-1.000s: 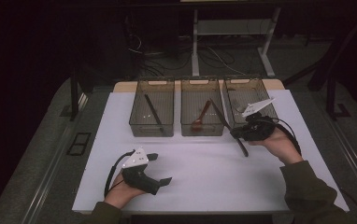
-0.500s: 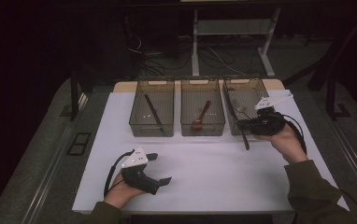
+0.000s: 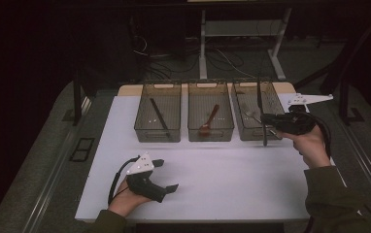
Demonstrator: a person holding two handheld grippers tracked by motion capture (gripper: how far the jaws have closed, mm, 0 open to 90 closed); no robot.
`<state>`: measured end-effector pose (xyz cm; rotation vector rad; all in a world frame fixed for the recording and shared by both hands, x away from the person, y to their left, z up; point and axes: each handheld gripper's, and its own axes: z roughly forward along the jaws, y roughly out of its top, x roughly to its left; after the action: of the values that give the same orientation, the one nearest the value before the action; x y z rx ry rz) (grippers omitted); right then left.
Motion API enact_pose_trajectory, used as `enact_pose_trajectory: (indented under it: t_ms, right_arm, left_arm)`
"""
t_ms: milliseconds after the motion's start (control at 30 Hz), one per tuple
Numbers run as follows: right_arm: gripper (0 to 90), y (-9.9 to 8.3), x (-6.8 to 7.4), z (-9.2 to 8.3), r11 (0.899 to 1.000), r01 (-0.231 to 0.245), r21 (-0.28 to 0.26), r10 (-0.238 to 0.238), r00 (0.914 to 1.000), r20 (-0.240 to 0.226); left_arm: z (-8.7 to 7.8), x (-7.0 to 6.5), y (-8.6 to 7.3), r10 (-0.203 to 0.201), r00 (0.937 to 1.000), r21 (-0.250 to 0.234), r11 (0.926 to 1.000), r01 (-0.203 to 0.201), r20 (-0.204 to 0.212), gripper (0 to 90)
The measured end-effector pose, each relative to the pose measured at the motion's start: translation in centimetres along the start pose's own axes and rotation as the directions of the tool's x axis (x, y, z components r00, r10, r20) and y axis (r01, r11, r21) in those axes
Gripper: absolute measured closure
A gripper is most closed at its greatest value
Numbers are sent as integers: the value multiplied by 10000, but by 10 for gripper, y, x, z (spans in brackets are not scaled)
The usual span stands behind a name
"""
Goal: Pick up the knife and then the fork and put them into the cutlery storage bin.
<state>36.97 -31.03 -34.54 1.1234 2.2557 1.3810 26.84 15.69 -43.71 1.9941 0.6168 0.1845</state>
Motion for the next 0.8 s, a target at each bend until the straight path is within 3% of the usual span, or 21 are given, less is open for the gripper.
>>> enact_pose_trajectory:
  t_ms: [400,600,800]
  right_arm:
    - [791,-1,-17,-20,9954,-514,-809,572,9959,703]
    - [791,6,-24,-26,9947,-417,-937,516,9930,1061]
    - [791,20,-31,-28,9974,-174,-705,279,9883,1501]
  left_arm:
    - [1,0,0,-32,10000,24,10000,32,-11,0]
    - [1,0,0,-49,10000,-44,10000,49,7,0]
    - [2,0,0,-22,10000,8,10000,22,5,0]
